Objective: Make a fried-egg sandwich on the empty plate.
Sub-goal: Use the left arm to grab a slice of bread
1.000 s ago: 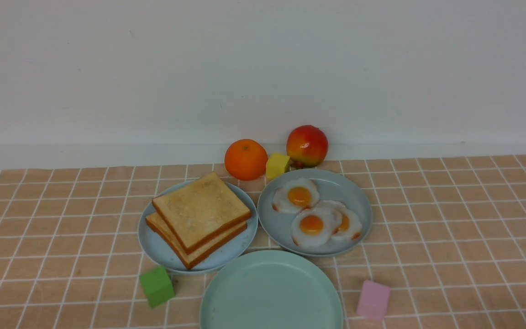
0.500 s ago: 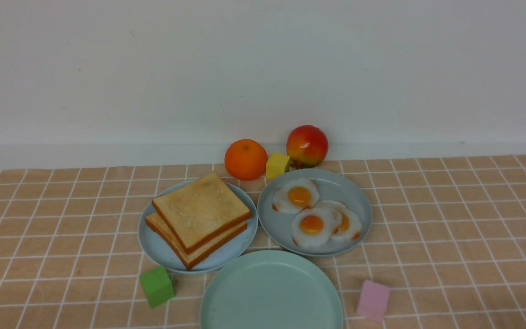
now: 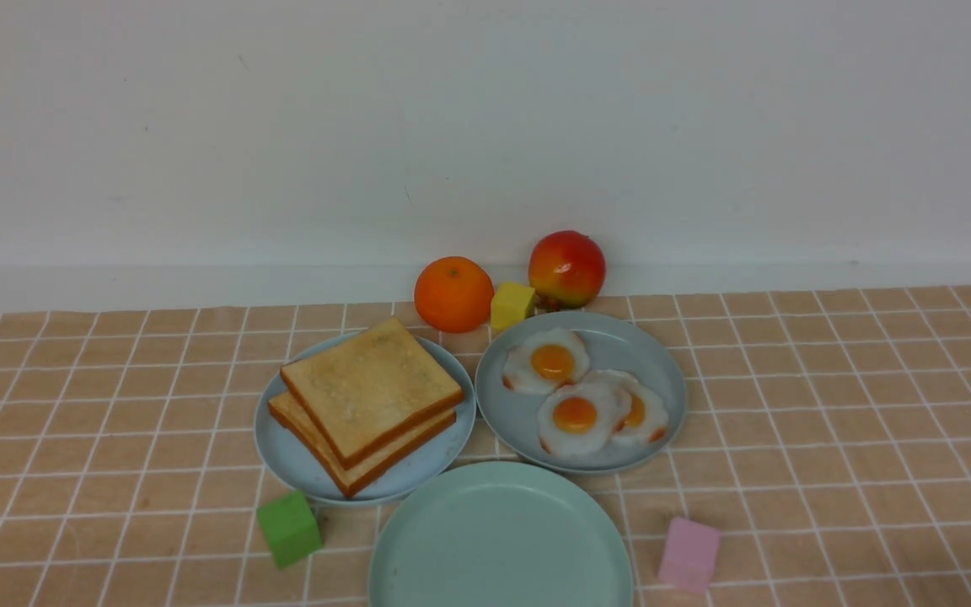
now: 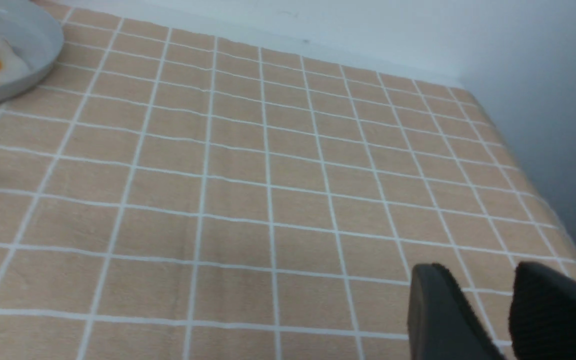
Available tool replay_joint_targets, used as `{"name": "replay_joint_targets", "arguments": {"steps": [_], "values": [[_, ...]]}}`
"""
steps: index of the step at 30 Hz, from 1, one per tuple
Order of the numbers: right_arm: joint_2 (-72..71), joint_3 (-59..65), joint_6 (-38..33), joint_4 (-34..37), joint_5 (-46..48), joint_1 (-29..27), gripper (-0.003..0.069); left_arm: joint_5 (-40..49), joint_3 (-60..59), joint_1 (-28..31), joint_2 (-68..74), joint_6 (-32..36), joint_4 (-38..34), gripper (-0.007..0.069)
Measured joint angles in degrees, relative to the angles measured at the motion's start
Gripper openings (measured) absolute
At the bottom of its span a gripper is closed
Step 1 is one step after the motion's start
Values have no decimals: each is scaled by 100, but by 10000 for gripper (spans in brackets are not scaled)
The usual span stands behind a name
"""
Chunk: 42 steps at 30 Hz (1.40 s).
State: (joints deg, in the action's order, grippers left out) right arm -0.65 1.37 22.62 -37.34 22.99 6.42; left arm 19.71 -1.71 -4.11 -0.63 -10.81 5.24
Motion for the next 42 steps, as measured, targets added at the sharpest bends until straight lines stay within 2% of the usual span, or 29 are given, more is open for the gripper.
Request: {"name": "replay_joint_targets", "arguments": {"steps": [5, 14, 18, 25, 36, 39, 42], "values": [[0, 0, 0, -163, -77, 0, 239, -401, -1, 0, 0, 0, -81, 236], [0, 0, 0, -255, -610, 0, 239, -1668, -6, 0, 0, 0, -300, 237], [0, 4, 171, -290, -1258, 0, 239, -2088, -6, 0, 0, 0, -300, 237], [0, 4, 798, -368, -2408, 0, 239, -2032, -6, 0, 0, 0, -300, 237], [0, 4, 904, -791, -2556, 0, 239, -1627, -6, 0, 0, -5, -300, 237], [0, 12, 1246, -773, -3002, 0, 239, -2026, -6, 0, 0, -378, -642, 237], [0, 11, 1868, -429, -3806, 0, 239, -2812, -6, 0, 0, -1303, -1388, 237]]}}
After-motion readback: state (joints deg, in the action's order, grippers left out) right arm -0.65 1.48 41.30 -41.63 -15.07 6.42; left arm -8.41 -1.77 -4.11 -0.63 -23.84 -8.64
